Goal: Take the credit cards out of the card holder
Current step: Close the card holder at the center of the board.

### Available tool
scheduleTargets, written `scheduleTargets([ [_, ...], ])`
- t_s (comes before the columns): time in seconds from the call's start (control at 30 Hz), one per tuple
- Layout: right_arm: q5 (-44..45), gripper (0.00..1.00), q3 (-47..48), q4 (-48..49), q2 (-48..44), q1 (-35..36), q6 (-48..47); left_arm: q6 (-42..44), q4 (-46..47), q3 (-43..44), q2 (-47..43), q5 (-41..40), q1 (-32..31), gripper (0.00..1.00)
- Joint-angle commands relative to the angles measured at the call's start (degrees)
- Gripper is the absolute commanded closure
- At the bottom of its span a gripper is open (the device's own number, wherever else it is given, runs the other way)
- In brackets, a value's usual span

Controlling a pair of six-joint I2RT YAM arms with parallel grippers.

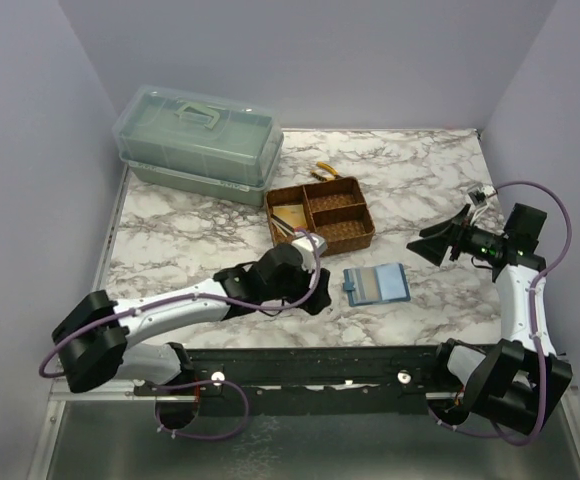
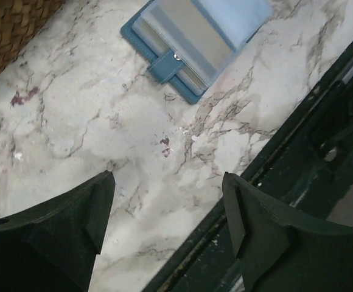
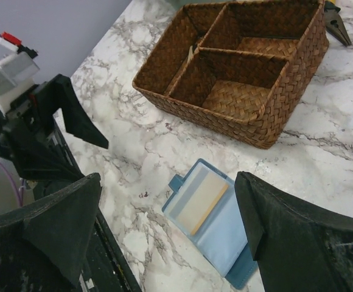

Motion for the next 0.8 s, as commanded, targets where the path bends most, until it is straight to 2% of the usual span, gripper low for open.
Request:
scheduleTargets([
  [0.0,-3.36,0.00,-0.66,1.73,0.20,-0.23,-1.64,17.34,9.25,2.51,8.44,-0.88,-1.90,0.24],
  [0.2,-3.80,0.00,-0.86,1.67,-0.01,-0.17,-2.41,31.00,18.76,4.66,18.17,0.68,-2.89,0.31],
  [0.33,-3.84,0.00,-1.47,2.25,-0.57,-0.24,-2.55,39.58,29.26,1.57,21.01,3.60,-2.91,0.37],
  [0.4,-3.93,0.00,-1.50,2.13,-0.42,-0.25,-2.86,40.86,33.40,0.91,22.19,4.28,-2.91,0.39],
  [0.77,-4.67,0.00,-0.81,0.27,0.64,-0.18,-4.50,41.20,33.97,4.89,30.11,8.93,-3.06,0.46],
])
